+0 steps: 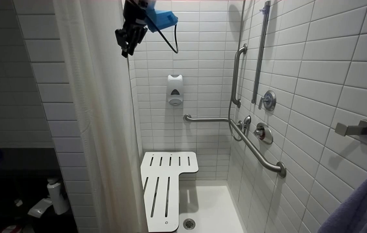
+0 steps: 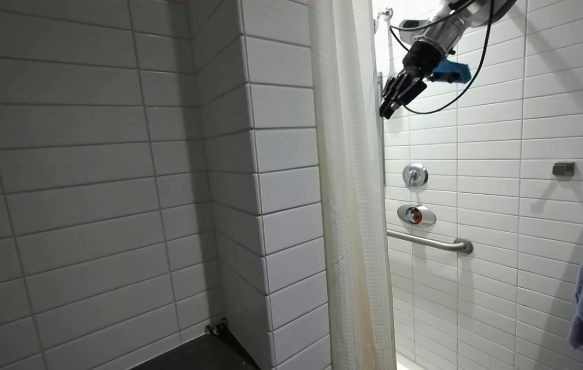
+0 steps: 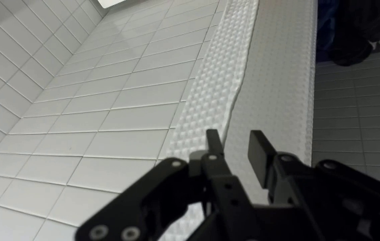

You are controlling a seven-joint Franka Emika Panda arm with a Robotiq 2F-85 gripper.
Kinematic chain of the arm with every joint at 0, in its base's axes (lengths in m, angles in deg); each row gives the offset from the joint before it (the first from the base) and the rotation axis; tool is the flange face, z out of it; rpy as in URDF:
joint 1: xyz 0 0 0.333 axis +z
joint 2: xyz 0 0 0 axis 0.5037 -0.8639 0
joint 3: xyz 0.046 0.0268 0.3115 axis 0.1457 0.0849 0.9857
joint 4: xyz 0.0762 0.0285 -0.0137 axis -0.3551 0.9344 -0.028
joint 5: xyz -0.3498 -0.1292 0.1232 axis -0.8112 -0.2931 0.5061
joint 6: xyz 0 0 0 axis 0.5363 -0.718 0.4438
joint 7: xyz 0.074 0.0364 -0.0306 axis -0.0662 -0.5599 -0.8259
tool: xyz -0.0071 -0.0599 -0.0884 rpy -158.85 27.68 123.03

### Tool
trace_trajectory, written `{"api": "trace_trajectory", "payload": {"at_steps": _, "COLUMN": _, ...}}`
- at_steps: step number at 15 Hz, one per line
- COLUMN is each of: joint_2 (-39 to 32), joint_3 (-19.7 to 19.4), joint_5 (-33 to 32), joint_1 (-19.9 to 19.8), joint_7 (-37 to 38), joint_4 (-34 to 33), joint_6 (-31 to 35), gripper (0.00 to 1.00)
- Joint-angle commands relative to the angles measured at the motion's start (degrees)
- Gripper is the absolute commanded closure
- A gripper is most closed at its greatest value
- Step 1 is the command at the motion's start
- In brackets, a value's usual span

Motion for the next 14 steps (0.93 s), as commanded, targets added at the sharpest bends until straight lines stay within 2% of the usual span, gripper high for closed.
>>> {"api": "trace_trajectory", "payload": {"at_steps": 1, "joint_2": -0.1, "joint_3": 1.2, "joint_5": 0.6, "joint_1": -1.0, "joint_7": -1.7, "joint_4": 0.1, "joint_6": 0.2, "gripper": 0.99}}
{"api": "trace_trajectory", "payload": {"at_steps": 10, "joint_2": 0.0, "joint_3": 1.8, "joint_5": 0.0, "joint_1": -1.1, "joint_7": -1.4, "joint_4": 0.3, "joint_6": 0.6, "gripper": 1.00}}
{"api": "trace_trajectory", "payload": {"at_steps": 11, "joint_2": 0.0, "joint_3": 1.9, "joint_5": -0.4, "joint_1": -1.2, "joint_7": -0.7, "joint_4": 0.4, "joint_6": 0.6, "gripper": 0.74}}
{"api": "trace_trajectory", "payload": {"at_steps": 12, "joint_2": 0.3, "joint_3": 2.0, "joint_5": -0.6, "joint_1": -1.2, "joint_7": -0.5, "joint_4": 0.7, "joint_6": 1.2, "gripper": 0.72}}
{"api": "trace_trajectory", "payload": {"at_steps": 14, "joint_2": 0.6, "joint_3": 2.1, "joint_5": -0.5, "joint_1": -1.2, "joint_7": -0.9, "joint_4": 1.2, "joint_6": 1.3, "gripper": 0.61}}
